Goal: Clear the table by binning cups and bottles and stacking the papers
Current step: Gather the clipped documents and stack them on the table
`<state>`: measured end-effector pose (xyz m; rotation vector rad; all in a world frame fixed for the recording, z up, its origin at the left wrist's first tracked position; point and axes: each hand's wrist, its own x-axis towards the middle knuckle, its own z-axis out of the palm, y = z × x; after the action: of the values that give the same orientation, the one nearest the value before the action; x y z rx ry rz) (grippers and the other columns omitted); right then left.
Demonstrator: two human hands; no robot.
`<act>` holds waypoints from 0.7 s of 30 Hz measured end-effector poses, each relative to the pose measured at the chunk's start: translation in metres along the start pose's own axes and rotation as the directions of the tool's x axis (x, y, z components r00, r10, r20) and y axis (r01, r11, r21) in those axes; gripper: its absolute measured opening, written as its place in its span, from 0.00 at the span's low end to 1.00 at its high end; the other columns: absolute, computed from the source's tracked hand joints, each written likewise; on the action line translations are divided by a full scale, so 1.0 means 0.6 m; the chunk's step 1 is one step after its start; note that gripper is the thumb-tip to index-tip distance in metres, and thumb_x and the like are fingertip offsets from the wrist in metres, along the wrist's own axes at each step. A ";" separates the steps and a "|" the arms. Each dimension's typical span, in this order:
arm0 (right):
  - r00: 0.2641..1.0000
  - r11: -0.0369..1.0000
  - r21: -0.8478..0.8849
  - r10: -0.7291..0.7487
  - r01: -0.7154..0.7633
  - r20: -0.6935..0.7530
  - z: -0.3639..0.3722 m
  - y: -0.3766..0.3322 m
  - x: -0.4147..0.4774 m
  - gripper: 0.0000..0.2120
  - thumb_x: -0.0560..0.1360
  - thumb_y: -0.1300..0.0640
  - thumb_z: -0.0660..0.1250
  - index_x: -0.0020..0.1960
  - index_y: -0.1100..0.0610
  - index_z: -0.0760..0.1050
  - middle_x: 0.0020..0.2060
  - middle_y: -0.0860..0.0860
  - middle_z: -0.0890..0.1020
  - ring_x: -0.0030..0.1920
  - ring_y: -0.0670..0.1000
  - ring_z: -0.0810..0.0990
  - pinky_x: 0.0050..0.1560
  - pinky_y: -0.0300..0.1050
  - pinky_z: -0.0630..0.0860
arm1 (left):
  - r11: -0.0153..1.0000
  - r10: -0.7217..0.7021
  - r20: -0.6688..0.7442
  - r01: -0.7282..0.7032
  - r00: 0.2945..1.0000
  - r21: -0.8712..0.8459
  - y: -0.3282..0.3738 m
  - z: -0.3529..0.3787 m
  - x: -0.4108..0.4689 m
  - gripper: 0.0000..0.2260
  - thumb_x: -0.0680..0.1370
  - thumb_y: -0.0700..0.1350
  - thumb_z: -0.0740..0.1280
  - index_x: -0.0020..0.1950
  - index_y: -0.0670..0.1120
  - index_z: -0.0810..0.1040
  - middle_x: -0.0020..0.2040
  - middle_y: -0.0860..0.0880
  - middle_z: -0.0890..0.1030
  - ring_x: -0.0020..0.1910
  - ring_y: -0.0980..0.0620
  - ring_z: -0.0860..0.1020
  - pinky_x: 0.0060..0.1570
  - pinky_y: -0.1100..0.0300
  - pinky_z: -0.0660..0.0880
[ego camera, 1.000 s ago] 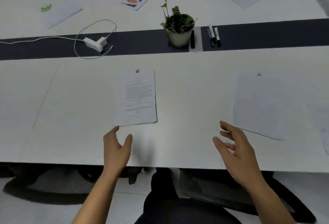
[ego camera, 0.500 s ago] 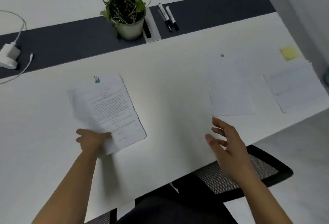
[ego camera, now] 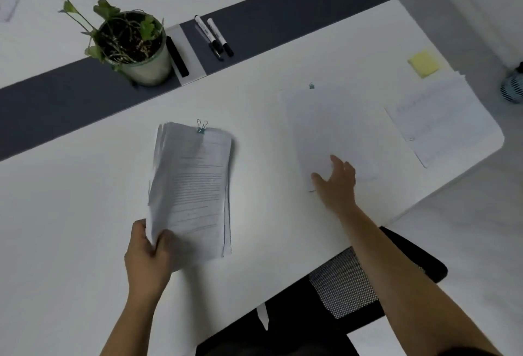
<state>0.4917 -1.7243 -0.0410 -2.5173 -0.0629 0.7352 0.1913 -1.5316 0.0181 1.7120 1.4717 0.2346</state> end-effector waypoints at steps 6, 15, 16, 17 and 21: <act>0.948 0.943 -0.152 0.268 -0.295 -0.173 -0.032 0.046 0.135 0.47 0.75 0.45 0.68 0.81 0.55 0.41 0.78 0.64 0.49 0.78 0.65 0.50 0.74 0.61 0.54 | 0.998 0.051 -0.016 -0.050 0.999 0.045 0.064 0.041 -0.048 0.05 0.79 0.37 0.65 0.53 0.41 0.70 0.40 0.50 0.76 0.38 0.51 0.74 0.34 0.56 0.68; 0.884 0.881 0.088 0.468 -0.464 -0.017 -0.022 0.089 0.093 0.48 0.55 0.38 0.83 0.65 0.61 0.70 0.62 0.60 0.78 0.59 0.61 0.79 0.49 0.51 0.78 | 0.989 0.112 0.005 -0.112 0.994 0.101 0.103 0.090 -0.066 0.06 0.78 0.36 0.66 0.51 0.39 0.70 0.40 0.49 0.75 0.38 0.51 0.73 0.35 0.57 0.68; 0.888 0.882 0.115 0.460 -0.458 0.008 -0.018 0.090 0.080 0.45 0.56 0.40 0.83 0.64 0.62 0.72 0.61 0.60 0.78 0.57 0.61 0.81 0.44 0.47 0.77 | 0.989 0.121 0.005 -0.121 0.993 0.090 0.108 0.088 -0.067 0.06 0.77 0.36 0.66 0.51 0.40 0.70 0.41 0.49 0.75 0.39 0.50 0.74 0.35 0.56 0.68; 0.895 0.886 0.132 0.446 -0.445 0.022 -0.014 0.090 0.065 0.43 0.57 0.42 0.84 0.63 0.62 0.73 0.61 0.60 0.77 0.56 0.61 0.81 0.40 0.46 0.75 | 0.988 0.133 0.005 -0.133 0.991 0.075 0.111 0.085 -0.068 0.06 0.77 0.36 0.66 0.51 0.40 0.71 0.41 0.49 0.75 0.39 0.50 0.74 0.35 0.56 0.68; 0.939 0.878 0.331 0.331 -0.344 0.097 0.001 0.097 0.001 0.31 0.60 0.51 0.84 0.58 0.60 0.77 0.56 0.56 0.82 0.51 0.57 0.83 0.45 0.47 0.80 | 0.985 0.173 -0.017 -0.173 0.985 0.006 0.117 0.061 -0.069 0.05 0.77 0.36 0.66 0.49 0.42 0.71 0.41 0.49 0.76 0.38 0.51 0.74 0.35 0.54 0.70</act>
<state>0.4862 -1.7744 -0.0700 -2.1967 0.4677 0.8459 0.2530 -1.5817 0.0585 1.8476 1.3376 0.3390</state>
